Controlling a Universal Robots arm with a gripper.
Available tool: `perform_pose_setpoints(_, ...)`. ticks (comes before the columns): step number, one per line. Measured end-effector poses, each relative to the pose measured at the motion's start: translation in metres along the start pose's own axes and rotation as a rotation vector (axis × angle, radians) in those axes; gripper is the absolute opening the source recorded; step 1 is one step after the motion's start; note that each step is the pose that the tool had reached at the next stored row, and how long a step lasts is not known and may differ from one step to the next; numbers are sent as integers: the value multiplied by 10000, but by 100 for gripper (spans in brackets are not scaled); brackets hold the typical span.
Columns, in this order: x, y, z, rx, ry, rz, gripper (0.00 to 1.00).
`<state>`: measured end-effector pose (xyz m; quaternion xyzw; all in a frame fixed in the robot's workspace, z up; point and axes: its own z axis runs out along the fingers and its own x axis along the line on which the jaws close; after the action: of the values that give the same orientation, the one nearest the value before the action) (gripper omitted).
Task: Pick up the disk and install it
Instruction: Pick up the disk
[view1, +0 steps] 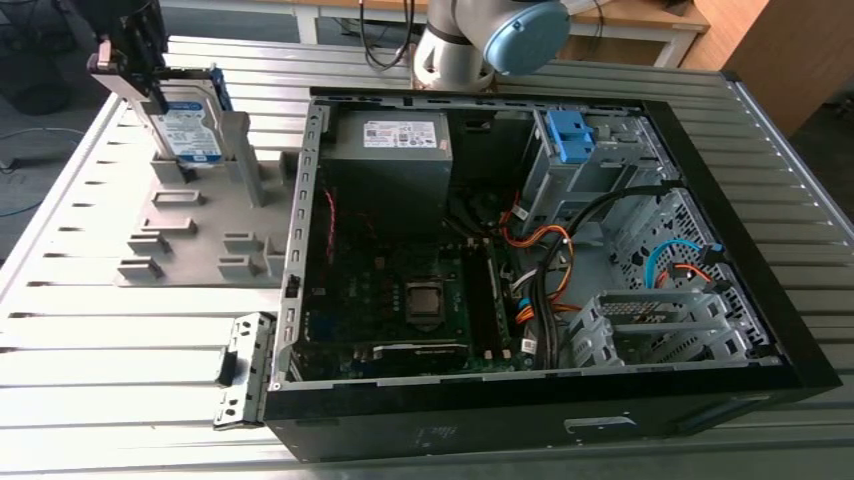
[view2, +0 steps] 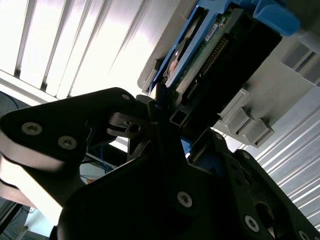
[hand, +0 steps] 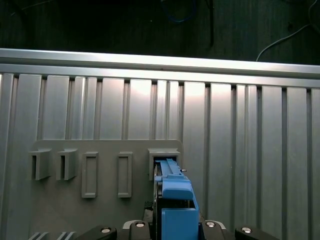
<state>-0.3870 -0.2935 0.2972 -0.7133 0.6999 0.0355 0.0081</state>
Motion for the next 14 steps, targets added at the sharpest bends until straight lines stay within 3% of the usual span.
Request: perform_pose_setpoints(14,-2,1,-24,0,-4,0,36)
